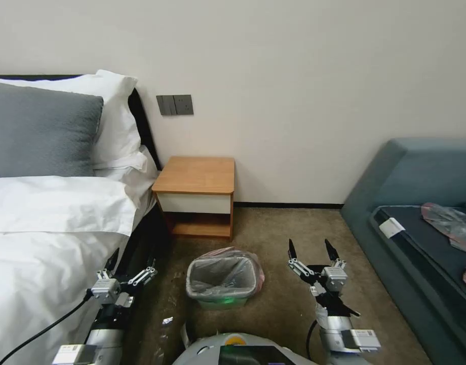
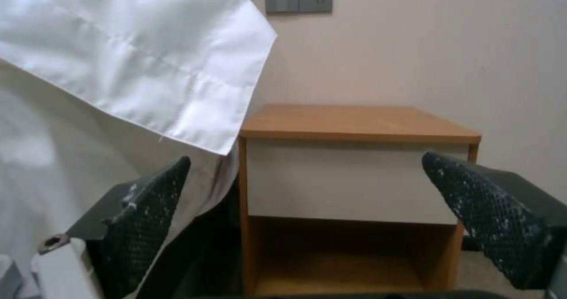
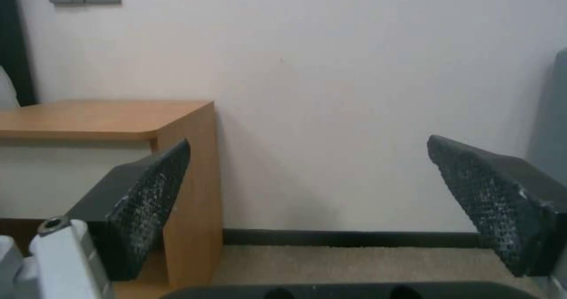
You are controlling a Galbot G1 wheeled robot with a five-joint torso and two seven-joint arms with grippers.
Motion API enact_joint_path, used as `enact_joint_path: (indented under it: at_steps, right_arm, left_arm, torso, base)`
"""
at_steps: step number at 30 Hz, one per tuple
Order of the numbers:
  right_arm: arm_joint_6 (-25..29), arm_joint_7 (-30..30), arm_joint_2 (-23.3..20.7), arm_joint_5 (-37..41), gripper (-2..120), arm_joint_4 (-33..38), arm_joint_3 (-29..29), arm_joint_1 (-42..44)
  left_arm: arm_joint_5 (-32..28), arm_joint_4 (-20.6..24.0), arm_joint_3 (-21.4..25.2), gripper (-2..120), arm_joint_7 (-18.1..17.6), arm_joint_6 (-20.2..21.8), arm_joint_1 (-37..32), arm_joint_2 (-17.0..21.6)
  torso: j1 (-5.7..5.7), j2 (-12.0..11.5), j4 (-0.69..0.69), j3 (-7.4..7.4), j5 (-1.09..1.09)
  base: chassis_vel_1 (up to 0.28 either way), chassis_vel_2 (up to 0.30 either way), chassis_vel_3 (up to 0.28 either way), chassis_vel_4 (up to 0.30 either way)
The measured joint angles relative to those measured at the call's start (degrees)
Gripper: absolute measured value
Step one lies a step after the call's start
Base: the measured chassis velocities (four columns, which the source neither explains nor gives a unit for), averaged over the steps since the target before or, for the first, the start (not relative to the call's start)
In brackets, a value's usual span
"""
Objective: Pick up the garbage bag from the table and place it over the trash can.
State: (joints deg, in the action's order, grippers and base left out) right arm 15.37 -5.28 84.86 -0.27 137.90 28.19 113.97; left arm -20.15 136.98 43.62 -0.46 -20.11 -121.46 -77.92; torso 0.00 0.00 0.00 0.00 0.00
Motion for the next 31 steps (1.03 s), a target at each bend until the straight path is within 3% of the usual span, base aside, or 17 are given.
enact_joint_path:
  at_steps: [31]
  right_arm:
    - [-0.2, -0.1, -0.1, 0.0, 100, 0.0, -0.1, -0.1]
  left_arm:
    - [0.1, -0.2, -0.2, 100, -0.2, 0.2, 0.2, 0.1]
  torso:
    - [0.0, 0.0, 0.0, 0.0, 0.0]
  base:
    - [0.0, 0.0, 0.0, 0.0]
